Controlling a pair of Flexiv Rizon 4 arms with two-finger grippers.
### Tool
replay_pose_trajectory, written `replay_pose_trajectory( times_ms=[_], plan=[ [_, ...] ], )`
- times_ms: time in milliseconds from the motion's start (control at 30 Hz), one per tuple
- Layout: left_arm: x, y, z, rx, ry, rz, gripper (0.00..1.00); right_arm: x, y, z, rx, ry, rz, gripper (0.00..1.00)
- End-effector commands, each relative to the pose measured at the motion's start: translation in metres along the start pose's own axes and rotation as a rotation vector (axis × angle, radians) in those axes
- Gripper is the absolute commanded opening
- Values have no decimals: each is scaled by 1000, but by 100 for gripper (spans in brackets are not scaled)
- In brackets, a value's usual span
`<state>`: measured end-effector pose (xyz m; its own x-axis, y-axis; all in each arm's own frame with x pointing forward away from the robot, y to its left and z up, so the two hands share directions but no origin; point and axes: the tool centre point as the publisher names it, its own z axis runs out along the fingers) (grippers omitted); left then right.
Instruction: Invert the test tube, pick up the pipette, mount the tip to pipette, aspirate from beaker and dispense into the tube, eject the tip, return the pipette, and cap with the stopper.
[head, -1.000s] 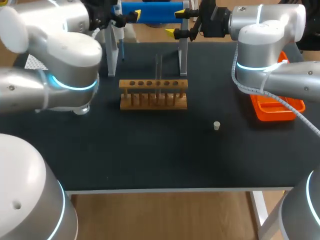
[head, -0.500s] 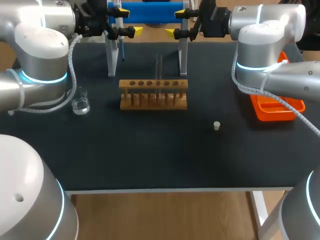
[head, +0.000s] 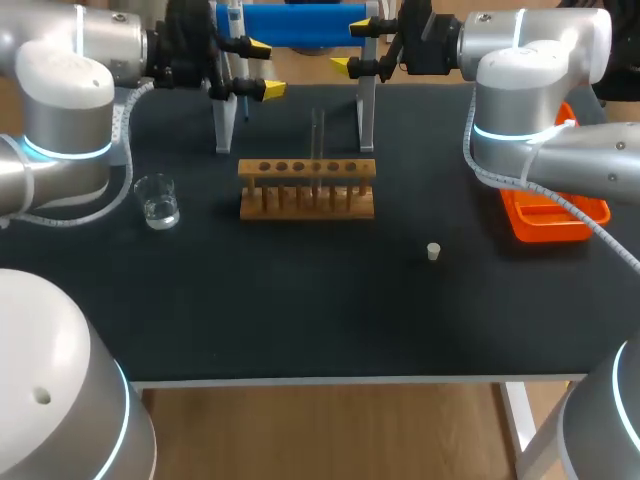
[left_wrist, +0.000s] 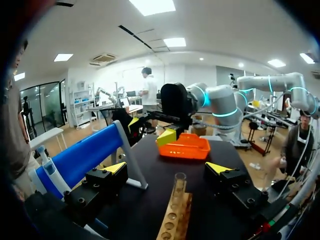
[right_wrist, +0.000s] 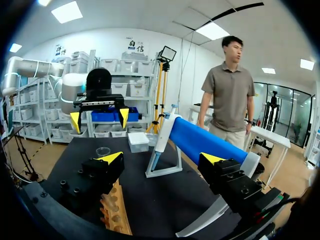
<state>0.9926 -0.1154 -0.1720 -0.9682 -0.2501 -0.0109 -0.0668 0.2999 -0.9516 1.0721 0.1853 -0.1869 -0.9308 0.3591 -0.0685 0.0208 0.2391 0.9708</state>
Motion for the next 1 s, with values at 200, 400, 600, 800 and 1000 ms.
replay_pose_trajectory(
  times_ms=[200,400,600,800,1000],
  plan=[
    [12,12,14,-3,-53,25,100,-1,-1,1,-2,0,0,100],
    [14,24,26,-23,-23,30,100,-1,-1,1,-2,0,0,100],
    [12,37,38,-61,0,29,100,-1,-1,1,-2,0,0,100],
    [7,44,48,-89,22,39,100,-1,-1,1,-2,0,0,100],
    [2,51,59,-106,46,49,100,-1,-1,1,-2,0,0,100]
  ],
)
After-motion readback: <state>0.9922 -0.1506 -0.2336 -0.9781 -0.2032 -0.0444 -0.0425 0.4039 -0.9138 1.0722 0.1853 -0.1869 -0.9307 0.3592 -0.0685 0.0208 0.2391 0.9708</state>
